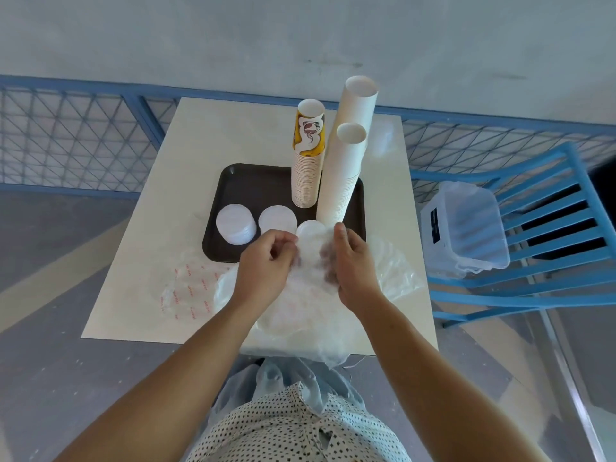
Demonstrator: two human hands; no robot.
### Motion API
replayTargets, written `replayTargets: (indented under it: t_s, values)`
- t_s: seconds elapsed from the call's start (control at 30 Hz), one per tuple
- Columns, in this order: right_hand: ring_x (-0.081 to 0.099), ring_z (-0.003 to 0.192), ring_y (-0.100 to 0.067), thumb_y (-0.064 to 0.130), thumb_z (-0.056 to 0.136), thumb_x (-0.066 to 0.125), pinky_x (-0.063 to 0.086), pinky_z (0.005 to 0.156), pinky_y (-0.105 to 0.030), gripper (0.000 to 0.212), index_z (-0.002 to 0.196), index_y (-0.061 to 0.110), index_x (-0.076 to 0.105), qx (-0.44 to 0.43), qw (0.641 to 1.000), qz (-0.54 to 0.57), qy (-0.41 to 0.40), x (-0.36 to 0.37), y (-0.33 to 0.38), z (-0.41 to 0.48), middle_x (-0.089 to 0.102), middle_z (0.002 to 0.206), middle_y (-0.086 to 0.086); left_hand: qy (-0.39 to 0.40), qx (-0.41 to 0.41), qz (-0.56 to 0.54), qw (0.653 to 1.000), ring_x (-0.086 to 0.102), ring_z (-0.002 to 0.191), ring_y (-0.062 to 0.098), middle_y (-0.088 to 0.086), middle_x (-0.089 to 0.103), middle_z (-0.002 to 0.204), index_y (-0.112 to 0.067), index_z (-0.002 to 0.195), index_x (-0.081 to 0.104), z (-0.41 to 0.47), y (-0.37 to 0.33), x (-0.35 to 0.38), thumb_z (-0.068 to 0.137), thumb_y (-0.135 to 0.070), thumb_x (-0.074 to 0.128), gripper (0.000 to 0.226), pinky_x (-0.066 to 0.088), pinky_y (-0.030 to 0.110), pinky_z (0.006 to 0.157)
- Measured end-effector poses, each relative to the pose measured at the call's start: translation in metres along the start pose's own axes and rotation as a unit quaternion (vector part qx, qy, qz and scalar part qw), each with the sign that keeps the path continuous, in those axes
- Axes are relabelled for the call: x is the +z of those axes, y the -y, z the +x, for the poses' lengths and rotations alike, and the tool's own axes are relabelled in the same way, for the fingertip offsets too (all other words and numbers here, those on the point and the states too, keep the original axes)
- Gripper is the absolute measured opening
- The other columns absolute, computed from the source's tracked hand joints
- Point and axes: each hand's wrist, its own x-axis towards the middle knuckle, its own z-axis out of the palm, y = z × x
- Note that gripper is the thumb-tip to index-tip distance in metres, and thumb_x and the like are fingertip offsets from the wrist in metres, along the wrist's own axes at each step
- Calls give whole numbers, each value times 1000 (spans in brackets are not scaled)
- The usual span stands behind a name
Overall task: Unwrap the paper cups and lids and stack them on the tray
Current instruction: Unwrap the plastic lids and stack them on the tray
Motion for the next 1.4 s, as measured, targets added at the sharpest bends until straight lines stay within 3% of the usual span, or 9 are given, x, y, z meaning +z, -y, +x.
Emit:
replayTargets:
  t_s: [0.2, 0.33, 0.47, 0.6, 0.73, 0.9, 1.13, 1.3, 1.4]
  values:
    - [36, 42, -11, 40, 109, 49, 32, 38, -22, 52, 82, -4, 50, -33, 998, -37, -28, -36, -1, -2, 36, 53, 3, -84, -51, -63, 993, 64, 71, 13, 0, 65, 85, -30, 106, 59, -1, -4, 17, 107, -26, 49, 11, 60, 50, 76]
    - [39, 43, -10, 37, 111, 47, 34, 41, -23, 45, 80, 4, 55, -46, 998, -17, -28, -43, -1, -9, 41, 49, 5, -117, 45, 37, 991, 48, 99, -1, 2, 51, 116, -25, 123, 55, -21, -15, 29, 99, -47, 61, 34, 46, 18, 83]
    - [42, 49, -15, 41, 108, 52, 38, 48, -32, 46, 80, 5, 52, -48, 999, -2, -25, -46, -4, -8, 44, 57, -1, -92, 157, 179, 967, 49, 105, 17, -1, 51, 118, -24, 118, 66, -31, -6, 36, 85, -65, 70, 53, 48, 32, 91]
    - [51, 68, -22, 57, 93, 63, 45, 67, -36, 61, 85, -3, 56, -38, 999, 21, -9, -51, -4, -3, 52, 73, -7, -96, 116, 147, 978, 58, 92, 18, -5, 61, 99, -17, 103, 72, -27, -4, 36, 96, -34, 72, 19, 53, 43, 86]
    - [66, 120, -27, 62, 90, 67, 52, 105, -48, 58, 120, 13, 72, -31, 986, 42, 160, -60, -5, 2, 71, 126, -5, 1, 4, 53, 999, 65, 85, -5, -18, 71, 85, -19, 110, 61, -28, -16, 31, 108, -29, 55, 12, 44, 6, 69]
    - [58, 78, -21, 44, 95, 60, 49, 73, -42, 39, 93, 4, 59, -36, 991, -21, 131, -46, -6, -3, 61, 84, -7, -42, 23, 74, 996, 67, 90, 3, -12, 68, 93, -18, 113, 57, -30, -17, 31, 110, -32, 49, 16, 43, 10, 67]
    - [52, 68, -26, 31, 106, 59, 48, 62, -41, 26, 99, 6, 62, 18, 997, 66, 36, -64, -9, 6, 56, 77, -6, -131, 34, 26, 991, 65, 71, 5, -4, 70, 92, -17, 115, 55, -33, -3, 24, 109, -28, 51, 14, 46, 11, 60]
    - [67, 113, -34, 53, 92, 69, 55, 84, -44, 63, 134, 8, 58, 86, 973, 134, 167, -76, -14, 6, 68, 124, -11, -94, 26, -8, 995, 62, 68, -3, -8, 68, 87, -19, 116, 54, -34, -7, 27, 111, -29, 49, 12, 42, 11, 58]
    - [62, 126, -33, 43, 99, 64, 52, 102, -48, 53, 139, 10, 61, 126, 950, 139, 249, -72, -16, -2, 63, 136, -12, -63, 16, 4, 998, 58, 68, -2, -9, 63, 86, -20, 115, 55, -34, -6, 33, 110, -31, 48, 14, 40, 12, 60]
